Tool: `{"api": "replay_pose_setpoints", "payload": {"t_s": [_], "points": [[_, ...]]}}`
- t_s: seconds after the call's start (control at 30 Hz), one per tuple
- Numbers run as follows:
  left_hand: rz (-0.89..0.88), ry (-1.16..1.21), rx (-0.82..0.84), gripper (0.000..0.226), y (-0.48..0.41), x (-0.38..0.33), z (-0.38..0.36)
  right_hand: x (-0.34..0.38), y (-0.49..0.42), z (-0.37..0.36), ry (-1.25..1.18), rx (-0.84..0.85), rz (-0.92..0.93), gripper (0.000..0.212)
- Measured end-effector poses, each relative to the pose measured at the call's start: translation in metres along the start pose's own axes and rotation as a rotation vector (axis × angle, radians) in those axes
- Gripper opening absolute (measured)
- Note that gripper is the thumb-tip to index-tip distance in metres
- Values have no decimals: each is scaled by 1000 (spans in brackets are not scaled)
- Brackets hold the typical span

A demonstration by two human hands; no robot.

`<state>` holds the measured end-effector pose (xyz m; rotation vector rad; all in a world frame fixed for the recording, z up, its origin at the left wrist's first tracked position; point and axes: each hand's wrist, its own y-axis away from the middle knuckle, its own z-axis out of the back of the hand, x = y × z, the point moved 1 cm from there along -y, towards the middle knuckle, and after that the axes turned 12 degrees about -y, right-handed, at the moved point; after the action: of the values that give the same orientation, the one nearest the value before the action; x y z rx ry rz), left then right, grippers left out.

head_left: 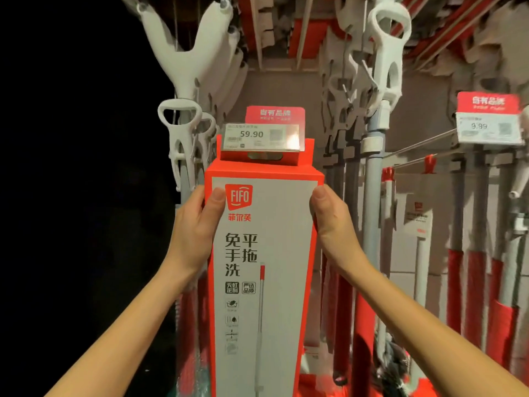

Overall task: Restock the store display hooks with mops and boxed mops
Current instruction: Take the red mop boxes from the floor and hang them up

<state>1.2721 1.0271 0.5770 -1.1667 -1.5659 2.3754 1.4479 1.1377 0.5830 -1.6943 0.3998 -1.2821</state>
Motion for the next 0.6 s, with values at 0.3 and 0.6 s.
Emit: {"api": "replay_pose_setpoints", "payload": {"t_s": [0.3, 0.6], "points": [[110, 26, 45, 66, -2, 12, -10, -8, -5, 8, 37, 60, -107, 74], [241, 49, 38, 68, -27, 64, -42, -49, -19, 3, -19, 45, -213, 53]]}}
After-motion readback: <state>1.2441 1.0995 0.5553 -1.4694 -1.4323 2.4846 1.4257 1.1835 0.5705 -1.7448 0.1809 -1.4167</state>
